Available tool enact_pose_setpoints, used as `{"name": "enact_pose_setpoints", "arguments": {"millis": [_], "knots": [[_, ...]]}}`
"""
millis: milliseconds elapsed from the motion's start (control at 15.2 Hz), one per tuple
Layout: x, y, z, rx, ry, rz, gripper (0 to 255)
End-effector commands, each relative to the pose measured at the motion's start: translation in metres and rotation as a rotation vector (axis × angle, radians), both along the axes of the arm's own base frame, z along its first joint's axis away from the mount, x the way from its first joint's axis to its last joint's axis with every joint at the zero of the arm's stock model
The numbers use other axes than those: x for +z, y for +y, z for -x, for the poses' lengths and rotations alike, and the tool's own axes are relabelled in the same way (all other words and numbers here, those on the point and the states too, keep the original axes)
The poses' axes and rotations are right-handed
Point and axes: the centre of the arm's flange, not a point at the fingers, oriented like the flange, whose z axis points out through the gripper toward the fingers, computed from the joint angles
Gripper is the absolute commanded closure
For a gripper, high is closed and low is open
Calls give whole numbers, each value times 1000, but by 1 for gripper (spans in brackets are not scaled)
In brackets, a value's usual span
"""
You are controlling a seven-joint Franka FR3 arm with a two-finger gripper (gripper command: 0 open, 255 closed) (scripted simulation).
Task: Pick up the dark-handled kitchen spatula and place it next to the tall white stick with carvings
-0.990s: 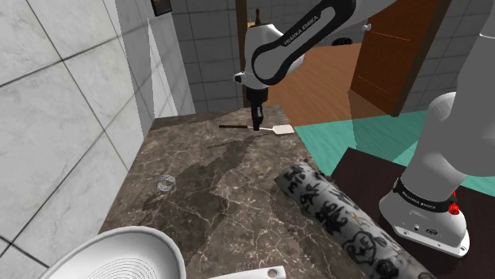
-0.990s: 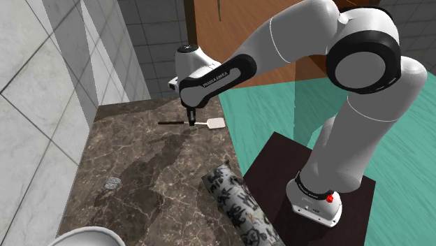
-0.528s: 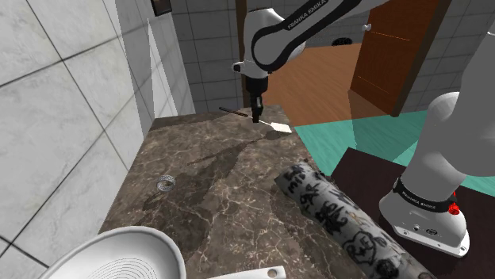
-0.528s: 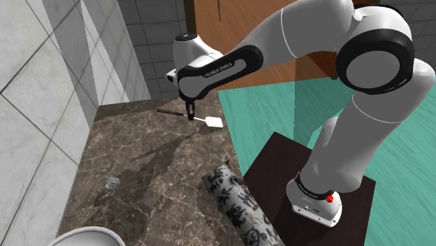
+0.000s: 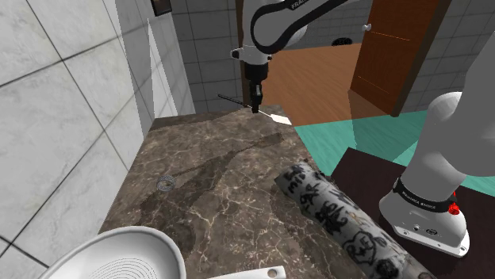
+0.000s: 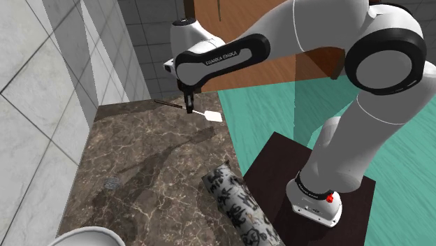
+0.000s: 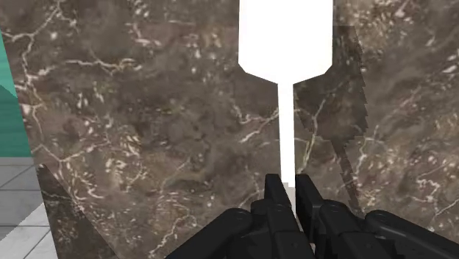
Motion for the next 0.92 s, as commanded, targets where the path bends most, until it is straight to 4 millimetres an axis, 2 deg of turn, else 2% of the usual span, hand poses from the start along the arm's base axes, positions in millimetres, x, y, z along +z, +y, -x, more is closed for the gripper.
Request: {"name": "enact_pose_setpoints", "arguments": {"millis": [0, 528, 858], "knots": [[11, 0, 0, 0, 1, 0, 255], [50, 0, 0, 0, 1, 0, 255], [50, 60, 27, 0, 1, 0, 255]]}}
